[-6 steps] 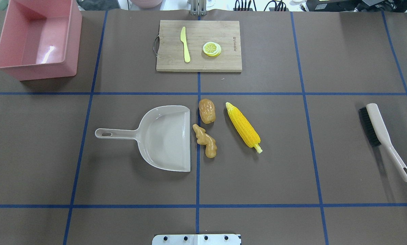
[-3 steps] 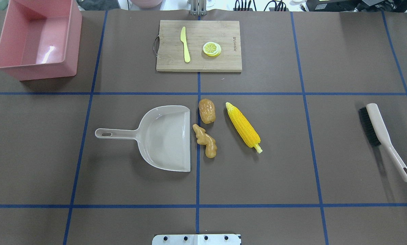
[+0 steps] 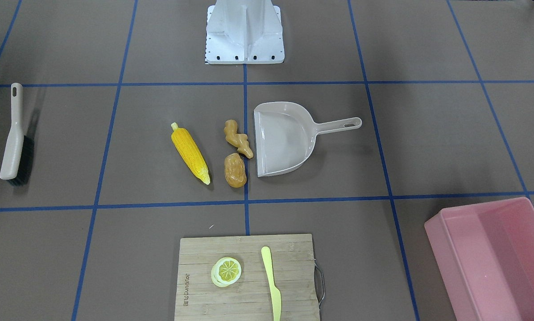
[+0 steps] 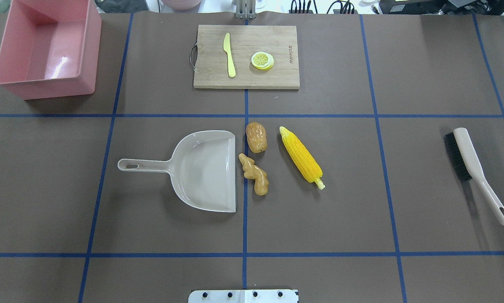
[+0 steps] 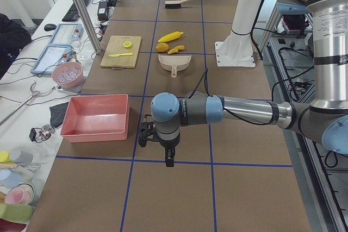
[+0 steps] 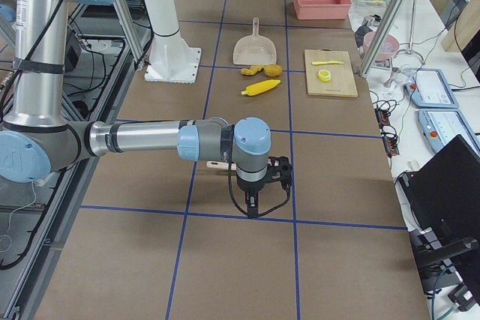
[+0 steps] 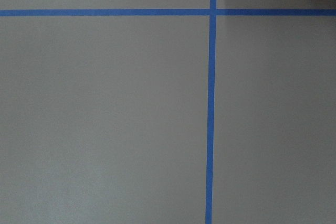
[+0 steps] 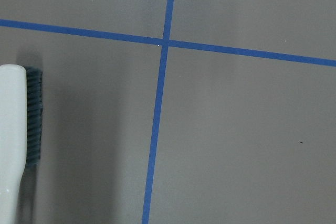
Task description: Sweep and dump trash into bin
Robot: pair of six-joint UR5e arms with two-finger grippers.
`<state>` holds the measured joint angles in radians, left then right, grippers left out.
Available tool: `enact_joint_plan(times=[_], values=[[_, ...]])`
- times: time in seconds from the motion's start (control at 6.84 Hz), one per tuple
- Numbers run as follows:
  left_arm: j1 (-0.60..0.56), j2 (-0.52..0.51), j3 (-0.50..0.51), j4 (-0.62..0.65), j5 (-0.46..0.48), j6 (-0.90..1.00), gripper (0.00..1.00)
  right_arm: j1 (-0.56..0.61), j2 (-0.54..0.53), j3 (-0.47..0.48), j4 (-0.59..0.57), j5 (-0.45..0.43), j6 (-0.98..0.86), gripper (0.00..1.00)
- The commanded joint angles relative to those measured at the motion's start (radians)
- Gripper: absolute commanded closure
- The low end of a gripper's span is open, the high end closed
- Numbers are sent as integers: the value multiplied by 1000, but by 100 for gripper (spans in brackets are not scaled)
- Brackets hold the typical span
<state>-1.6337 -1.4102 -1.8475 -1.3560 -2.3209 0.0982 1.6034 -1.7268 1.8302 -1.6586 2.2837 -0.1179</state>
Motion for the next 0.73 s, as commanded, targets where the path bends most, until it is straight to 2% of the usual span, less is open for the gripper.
enact_joint_plan(times=[0.0,0.58], values=[[0,-1,-1,0,0,0,2,0,-7,9,-1,29,0,0],[2,-10,-9,-2,-2,2,2,3,-24,8,0,53,3,0]])
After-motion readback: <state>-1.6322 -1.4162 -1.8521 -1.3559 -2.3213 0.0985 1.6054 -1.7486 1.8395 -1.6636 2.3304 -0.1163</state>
